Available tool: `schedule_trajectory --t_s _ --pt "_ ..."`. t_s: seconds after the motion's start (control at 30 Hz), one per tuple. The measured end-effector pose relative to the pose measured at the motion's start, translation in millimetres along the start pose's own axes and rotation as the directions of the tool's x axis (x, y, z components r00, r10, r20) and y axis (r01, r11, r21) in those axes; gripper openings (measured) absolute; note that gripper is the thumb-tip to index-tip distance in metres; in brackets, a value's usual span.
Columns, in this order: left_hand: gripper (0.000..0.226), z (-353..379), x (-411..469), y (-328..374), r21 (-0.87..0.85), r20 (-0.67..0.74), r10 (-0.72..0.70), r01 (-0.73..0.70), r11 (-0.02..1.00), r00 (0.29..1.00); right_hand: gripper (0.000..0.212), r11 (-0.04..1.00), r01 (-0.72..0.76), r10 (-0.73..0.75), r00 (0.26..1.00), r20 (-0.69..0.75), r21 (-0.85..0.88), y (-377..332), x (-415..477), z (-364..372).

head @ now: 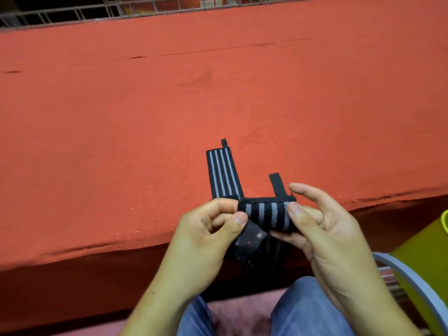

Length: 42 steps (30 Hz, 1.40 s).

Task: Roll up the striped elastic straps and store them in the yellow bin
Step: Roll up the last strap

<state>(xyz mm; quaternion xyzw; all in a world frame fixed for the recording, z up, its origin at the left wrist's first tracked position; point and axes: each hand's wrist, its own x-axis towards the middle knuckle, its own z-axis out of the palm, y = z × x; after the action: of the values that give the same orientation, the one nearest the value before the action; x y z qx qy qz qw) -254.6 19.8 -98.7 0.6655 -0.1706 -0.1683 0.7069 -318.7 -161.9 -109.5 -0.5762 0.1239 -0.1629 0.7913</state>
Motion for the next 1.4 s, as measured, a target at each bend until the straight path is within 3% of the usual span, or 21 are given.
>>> schedule_trajectory --t_s 0.07,0.27,0.4,0.53,0.63,0.8,0.93,1.03,1.23,1.4 --pt "0.015 0.0 -0.7 1.5 0.016 0.003 0.013 -0.013 1.000 1.000 0.055 0.999 -0.031 0.030 0.999 0.008 0.031 -1.8 0.9 -1.7" --pt "0.013 0.7 -2.4 6.7 0.086 0.001 0.068 -0.067 0.994 0.998 0.045 0.990 -0.114 0.110 0.993 0.050 0.087 -3.8 2.4 -2.4" --pt "0.011 2.4 -4.2 7.7 0.103 0.003 0.082 -0.082 0.991 0.997 0.051 0.985 -0.157 0.152 0.986 0.071 0.076 -7.0 1.3 0.1" --pt "0.011 2.5 -4.3 6.3 0.100 -0.007 0.084 -0.083 0.992 0.996 0.041 0.976 -0.214 0.209 0.971 0.119 0.033 -5.7 -2.5 1.0" --pt "0.013 2.2 -4.7 5.2 0.095 -0.024 0.075 -0.072 0.993 0.997 0.030 0.975 -0.205 0.199 0.977 0.076 0.083 -7.1 -4.8 4.0" --pt "0.020 -3.3 -3.2 3.9 0.168 -0.233 0.092 -0.053 0.984 0.968 0.006 0.972 -0.135 0.153 0.985 -0.082 0.194 -11.6 -4.7 5.7" --pt "0.016 1.8 -2.2 9.4 0.122 -0.397 0.145 -0.104 0.987 0.906 0.016 0.985 -0.131 0.148 0.976 -0.158 0.116 -4.1 -9.1 15.0" --pt "0.015 20.0 -6.1 15.0 0.075 -0.355 0.129 -0.110 0.991 0.926 0.017 0.987 -0.117 0.135 0.977 -0.164 0.112 3.6 -14.6 26.8" --pt "0.024 37.9 -14.6 9.0 -0.094 -0.121 -0.008 -0.003 0.996 0.993 0.022 0.954 -0.118 0.153 0.982 -0.111 0.275 0.8 -16.5 37.1" --pt "0.033 37.3 -16.8 7.6 -0.043 -0.087 0.038 -0.042 0.998 0.996 0.031 0.946 -0.127 0.167 0.979 -0.115 0.298 -1.2 -15.8 36.6"
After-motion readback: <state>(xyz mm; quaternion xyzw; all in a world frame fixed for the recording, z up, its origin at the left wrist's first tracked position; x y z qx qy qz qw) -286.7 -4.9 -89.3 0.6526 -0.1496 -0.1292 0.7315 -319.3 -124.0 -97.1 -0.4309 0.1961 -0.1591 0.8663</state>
